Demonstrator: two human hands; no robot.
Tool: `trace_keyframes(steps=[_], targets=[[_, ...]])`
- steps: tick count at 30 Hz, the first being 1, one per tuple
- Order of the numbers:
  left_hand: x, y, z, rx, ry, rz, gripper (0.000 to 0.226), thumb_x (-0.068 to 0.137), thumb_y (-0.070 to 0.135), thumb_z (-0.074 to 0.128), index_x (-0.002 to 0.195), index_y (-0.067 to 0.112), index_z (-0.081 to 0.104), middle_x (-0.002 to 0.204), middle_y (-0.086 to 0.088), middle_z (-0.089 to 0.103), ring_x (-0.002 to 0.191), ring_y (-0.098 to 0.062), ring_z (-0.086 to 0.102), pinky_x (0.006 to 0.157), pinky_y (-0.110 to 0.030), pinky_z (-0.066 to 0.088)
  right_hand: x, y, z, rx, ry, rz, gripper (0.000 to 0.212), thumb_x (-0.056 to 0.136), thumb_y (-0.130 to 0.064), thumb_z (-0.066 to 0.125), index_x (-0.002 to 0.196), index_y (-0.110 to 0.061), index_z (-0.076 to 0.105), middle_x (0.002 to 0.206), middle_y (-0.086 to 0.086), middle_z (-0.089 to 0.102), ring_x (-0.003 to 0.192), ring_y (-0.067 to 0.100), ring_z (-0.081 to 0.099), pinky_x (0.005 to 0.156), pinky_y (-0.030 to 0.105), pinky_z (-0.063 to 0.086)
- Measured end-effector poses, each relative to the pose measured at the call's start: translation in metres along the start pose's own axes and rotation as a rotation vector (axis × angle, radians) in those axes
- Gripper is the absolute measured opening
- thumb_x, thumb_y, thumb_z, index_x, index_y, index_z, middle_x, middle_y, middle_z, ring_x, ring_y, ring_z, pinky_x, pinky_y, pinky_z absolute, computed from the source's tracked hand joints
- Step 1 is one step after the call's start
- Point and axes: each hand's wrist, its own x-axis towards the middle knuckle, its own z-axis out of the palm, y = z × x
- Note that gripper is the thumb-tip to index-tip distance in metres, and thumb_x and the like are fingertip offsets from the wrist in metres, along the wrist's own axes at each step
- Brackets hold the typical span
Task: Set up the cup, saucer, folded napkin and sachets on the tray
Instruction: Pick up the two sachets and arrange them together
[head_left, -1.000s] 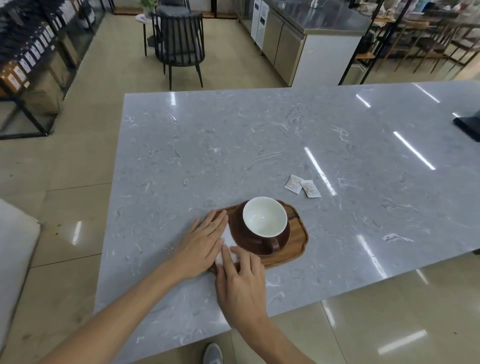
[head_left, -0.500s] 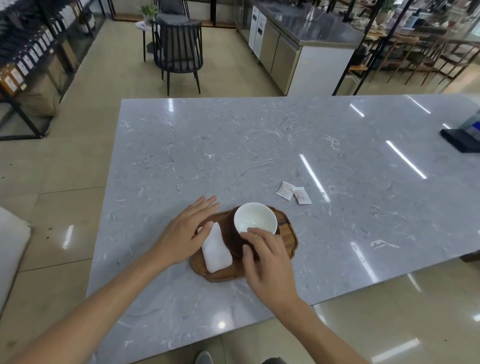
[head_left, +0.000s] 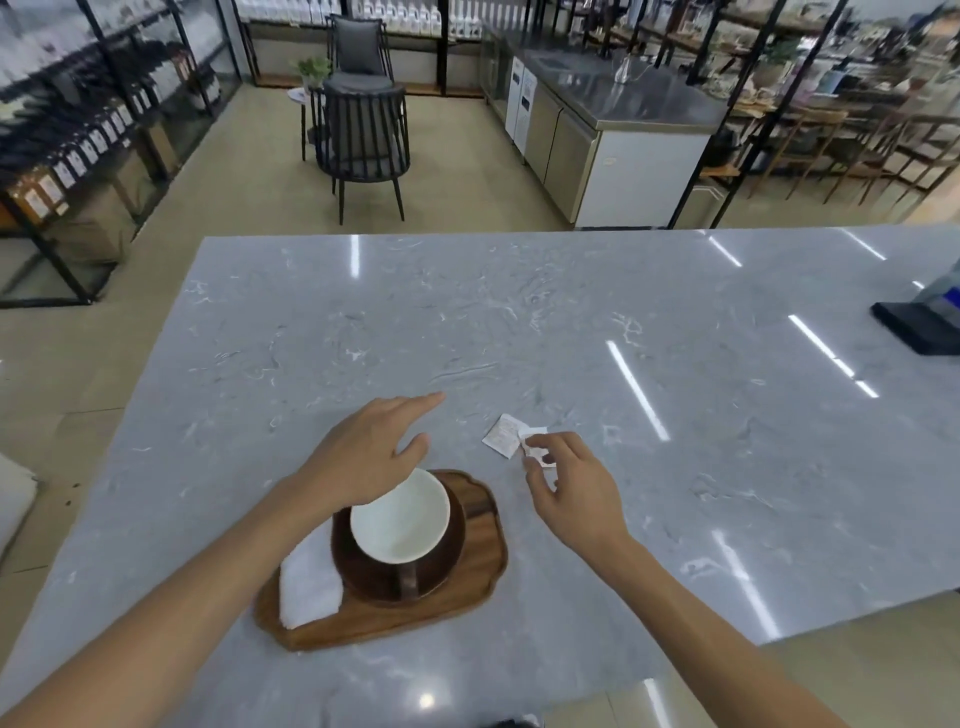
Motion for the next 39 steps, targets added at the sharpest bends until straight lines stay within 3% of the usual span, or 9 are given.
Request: trace_keyframes(steps=[10, 18, 22, 24, 26, 29, 32, 36, 39], targets=[[0.072, 0.068, 0.059, 0.034, -0.063, -0.150, 0.044, 0.101, 0.036, 0.050, 0.145, 0.030, 0.049, 0.148, 0.008, 0.052, 0.136, -0.015, 0.045, 0.112, -0.035, 0.039, 0.063, 0.096, 0.014, -0.086, -0.393, -0.135, 0.044, 0.090, -0.051, 0.065, 0.130, -0.031, 0.062, 0.130, -0.012, 0.059, 0.122, 0.013, 0.052, 0.082, 0.030, 0.051], [0.084, 0.079, 0.107, 0.038, -0.140, -0.253, 0.044, 0.096, 0.033, 0.056, 0.140, 0.030, 0.054, 0.144, 0.010, 0.054, 0.135, -0.015, 0.045, 0.108, -0.033, 0.043, 0.071, 0.121, 0.018, -0.091, -0.272, -0.552, 0.021, 0.099, -0.038, 0.059, 0.104, -0.024, 0.074, 0.101, -0.002, 0.070, 0.095, 0.025, 0.067, 0.057, 0.036, 0.057], [0.089, 0.081, 0.125, -0.049, -0.102, -0.212, 0.054, 0.090, 0.026, 0.065, 0.143, 0.029, 0.052, 0.150, 0.010, 0.050, 0.142, -0.009, 0.037, 0.117, -0.024, 0.031, 0.081, 0.126, 0.006, 0.040, -0.242, -0.574, 0.015, 0.100, -0.029, 0.059, 0.102, -0.021, 0.072, 0.096, -0.002, 0.071, 0.093, 0.025, 0.066, 0.060, 0.035, 0.056], [0.095, 0.085, 0.130, -0.080, -0.057, -0.144, 0.047, 0.088, 0.022, 0.067, 0.135, 0.026, 0.061, 0.140, 0.008, 0.059, 0.134, -0.006, 0.043, 0.114, -0.015, 0.028, 0.089, 0.126, 0.000, 0.111, -0.216, -0.543, 0.011, 0.098, -0.022, 0.063, 0.101, -0.019, 0.073, 0.095, -0.002, 0.072, 0.091, 0.023, 0.066, 0.064, 0.033, 0.057], [0.100, 0.091, 0.134, -0.167, 0.004, -0.117, 0.032, 0.091, 0.021, 0.067, 0.122, 0.029, 0.070, 0.123, 0.008, 0.070, 0.117, -0.005, 0.056, 0.108, -0.019, 0.039, 0.098, 0.124, -0.007, 0.219, -0.230, -0.450, 0.011, 0.099, -0.021, 0.062, 0.100, -0.018, 0.072, 0.094, -0.003, 0.071, 0.090, 0.017, 0.065, 0.071, 0.032, 0.056], [0.103, 0.098, 0.135, -0.355, 0.070, -0.225, 0.017, 0.097, 0.027, 0.064, 0.106, 0.031, 0.077, 0.099, 0.010, 0.077, 0.092, -0.005, 0.068, 0.085, -0.032, 0.054, 0.113, 0.121, -0.016, 0.338, -0.319, -0.350, 0.014, 0.101, -0.023, 0.058, 0.095, -0.020, 0.071, 0.090, -0.008, 0.072, 0.083, 0.008, 0.065, 0.072, 0.026, 0.054], [0.102, 0.101, 0.136, -0.561, 0.057, -0.316, 0.014, 0.096, 0.028, 0.066, 0.094, 0.023, 0.079, 0.086, -0.002, 0.078, 0.080, -0.007, 0.067, 0.076, -0.031, 0.049, 0.123, 0.121, -0.024, 0.428, -0.391, -0.296, 0.016, 0.101, -0.022, 0.059, 0.092, -0.022, 0.072, 0.085, -0.011, 0.072, 0.082, 0.004, 0.067, 0.066, 0.013, 0.050], [0.098, 0.104, 0.138, -0.767, 0.040, -0.386, 0.015, 0.094, 0.023, 0.069, 0.100, 0.017, 0.081, 0.092, -0.001, 0.081, 0.088, -0.012, 0.074, 0.079, -0.026, 0.054, 0.129, 0.120, -0.025, 0.409, -0.442, -0.275, 0.016, 0.101, -0.021, 0.059, 0.092, -0.019, 0.073, 0.080, -0.016, 0.068, 0.078, -0.004, 0.063, 0.065, 0.007, 0.043], [0.092, 0.107, 0.141, -0.953, 0.116, -0.454, 0.012, 0.092, 0.016, 0.072, 0.098, 0.018, 0.082, 0.092, -0.002, 0.082, 0.087, -0.011, 0.076, 0.073, -0.017, 0.057, 0.128, 0.116, -0.025, 0.449, -0.457, -0.230, 0.016, 0.101, -0.018, 0.059, 0.091, -0.022, 0.071, 0.078, -0.018, 0.068, 0.078, -0.006, 0.064, 0.066, 0.005, 0.043]])
